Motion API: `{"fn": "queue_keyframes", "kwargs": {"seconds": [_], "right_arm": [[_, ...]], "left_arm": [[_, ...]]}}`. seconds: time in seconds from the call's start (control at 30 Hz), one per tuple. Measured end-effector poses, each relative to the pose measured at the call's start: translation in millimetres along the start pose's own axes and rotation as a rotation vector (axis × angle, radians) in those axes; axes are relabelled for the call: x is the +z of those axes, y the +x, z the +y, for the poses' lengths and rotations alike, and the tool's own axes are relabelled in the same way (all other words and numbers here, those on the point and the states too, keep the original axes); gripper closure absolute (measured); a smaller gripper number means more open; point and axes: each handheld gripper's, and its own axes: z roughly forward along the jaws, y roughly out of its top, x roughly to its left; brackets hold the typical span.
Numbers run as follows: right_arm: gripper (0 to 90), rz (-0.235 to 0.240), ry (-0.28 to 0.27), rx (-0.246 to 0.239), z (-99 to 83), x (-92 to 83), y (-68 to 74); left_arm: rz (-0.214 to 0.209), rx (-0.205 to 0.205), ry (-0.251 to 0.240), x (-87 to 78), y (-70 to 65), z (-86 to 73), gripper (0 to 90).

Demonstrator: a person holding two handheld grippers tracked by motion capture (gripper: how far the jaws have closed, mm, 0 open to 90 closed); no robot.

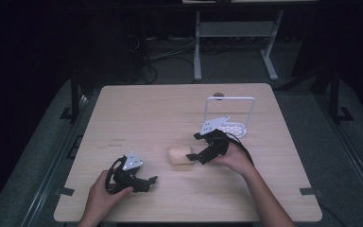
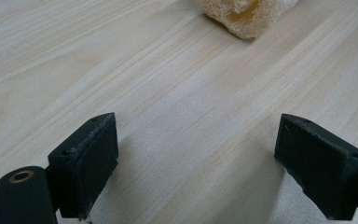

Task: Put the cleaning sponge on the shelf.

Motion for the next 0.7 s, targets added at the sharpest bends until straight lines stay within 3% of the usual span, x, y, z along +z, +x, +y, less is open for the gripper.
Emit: {"fn": "queue_keyframes", "kwargs": {"seconds": [0.7], "right_arm": [[9.8, 0.061, 0.029, -0.036, -0.7, 27.5, -0.6]], "left_arm": [[0.0, 0.0, 0.0, 0.0, 0.0, 0.0, 12.8]]}}
